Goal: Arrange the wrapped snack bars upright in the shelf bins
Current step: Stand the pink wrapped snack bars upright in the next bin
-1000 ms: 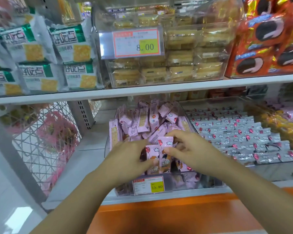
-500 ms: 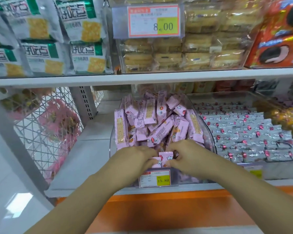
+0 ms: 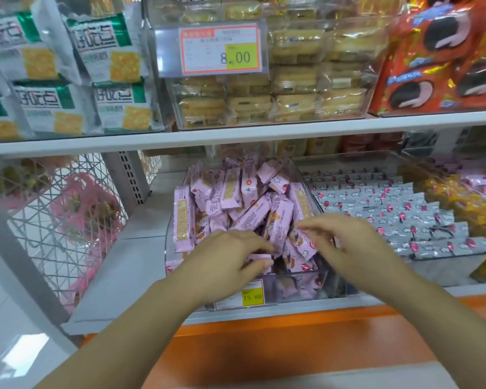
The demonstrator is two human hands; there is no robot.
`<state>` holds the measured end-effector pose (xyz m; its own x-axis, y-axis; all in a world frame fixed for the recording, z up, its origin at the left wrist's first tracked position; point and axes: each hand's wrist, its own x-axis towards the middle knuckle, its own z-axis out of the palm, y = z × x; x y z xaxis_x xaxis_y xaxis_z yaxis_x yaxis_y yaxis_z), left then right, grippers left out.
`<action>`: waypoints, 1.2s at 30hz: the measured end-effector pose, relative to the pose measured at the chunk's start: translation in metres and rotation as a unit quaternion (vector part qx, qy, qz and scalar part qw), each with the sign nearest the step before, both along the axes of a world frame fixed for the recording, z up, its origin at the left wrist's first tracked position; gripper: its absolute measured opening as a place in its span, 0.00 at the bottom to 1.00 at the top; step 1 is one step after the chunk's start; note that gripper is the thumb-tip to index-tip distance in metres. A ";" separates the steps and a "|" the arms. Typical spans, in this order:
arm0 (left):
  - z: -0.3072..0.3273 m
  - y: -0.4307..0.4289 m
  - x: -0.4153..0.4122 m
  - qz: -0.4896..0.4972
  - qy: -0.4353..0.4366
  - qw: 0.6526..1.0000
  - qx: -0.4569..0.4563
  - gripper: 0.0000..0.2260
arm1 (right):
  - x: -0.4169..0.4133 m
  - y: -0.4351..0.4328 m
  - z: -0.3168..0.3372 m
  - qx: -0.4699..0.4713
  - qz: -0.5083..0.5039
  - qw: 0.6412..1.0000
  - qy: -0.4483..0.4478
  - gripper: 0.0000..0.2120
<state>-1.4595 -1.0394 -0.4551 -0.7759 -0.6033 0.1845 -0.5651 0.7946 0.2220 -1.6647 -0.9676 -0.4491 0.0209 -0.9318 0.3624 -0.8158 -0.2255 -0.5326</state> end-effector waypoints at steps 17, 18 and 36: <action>0.012 -0.017 -0.075 -0.078 -0.149 0.982 0.081 0.09 | -0.047 0.007 -0.009 -0.018 -0.020 0.999 -0.021 0.09; 0.010 -0.018 -0.075 -0.075 -0.145 0.983 0.082 0.07 | -0.047 0.008 -0.010 -0.014 -0.017 1.000 -0.021 0.09; 0.011 -0.001 -0.049 0.071 0.186 0.962 0.187 0.07 | -0.033 0.005 -0.013 -0.039 0.005 0.997 -0.067 0.10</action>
